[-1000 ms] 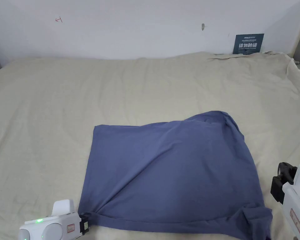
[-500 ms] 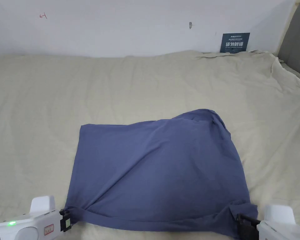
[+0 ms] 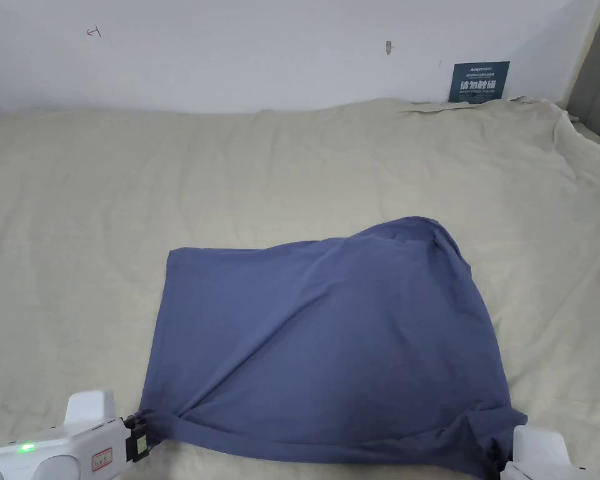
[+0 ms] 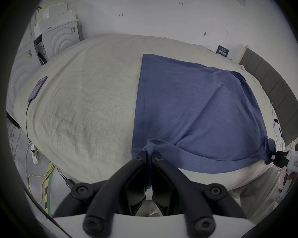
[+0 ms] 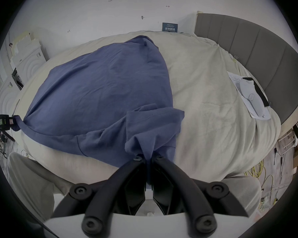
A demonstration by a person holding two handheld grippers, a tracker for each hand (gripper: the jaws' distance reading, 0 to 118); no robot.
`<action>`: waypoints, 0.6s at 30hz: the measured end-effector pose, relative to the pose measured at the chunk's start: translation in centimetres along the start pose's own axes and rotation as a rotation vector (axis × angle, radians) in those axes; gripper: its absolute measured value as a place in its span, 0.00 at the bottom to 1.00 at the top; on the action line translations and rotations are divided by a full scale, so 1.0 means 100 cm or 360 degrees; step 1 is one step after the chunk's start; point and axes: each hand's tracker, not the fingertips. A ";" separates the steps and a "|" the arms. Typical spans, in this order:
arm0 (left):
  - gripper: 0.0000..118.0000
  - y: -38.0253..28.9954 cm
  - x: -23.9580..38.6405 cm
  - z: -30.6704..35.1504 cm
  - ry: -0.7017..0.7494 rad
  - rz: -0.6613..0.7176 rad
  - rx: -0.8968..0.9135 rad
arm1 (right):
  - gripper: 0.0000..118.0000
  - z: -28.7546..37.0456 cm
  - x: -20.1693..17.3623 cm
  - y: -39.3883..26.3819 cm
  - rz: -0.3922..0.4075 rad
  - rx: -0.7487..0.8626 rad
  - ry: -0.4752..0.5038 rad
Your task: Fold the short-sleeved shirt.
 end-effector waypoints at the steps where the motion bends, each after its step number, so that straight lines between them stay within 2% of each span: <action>1: 0.02 0.000 -0.001 0.000 -0.0001 -0.0001 0.0004 | 0.02 0.003 0.001 0.001 -0.0014 0.0039 -0.0009; 5: 0.02 0.008 -0.001 0.005 -0.0011 -0.0010 0.0024 | 0.02 0.029 0.003 0.022 -0.0028 0.0161 0.0033; 11: 0.02 0.038 0.000 0.015 -0.0021 -0.0052 0.0113 | 0.02 0.054 0.002 0.075 0.0060 0.0402 0.0058; 18: 0.02 0.094 0.003 0.003 -0.0006 -0.0115 0.0188 | 0.02 0.038 -0.002 0.143 0.0117 0.0504 0.0073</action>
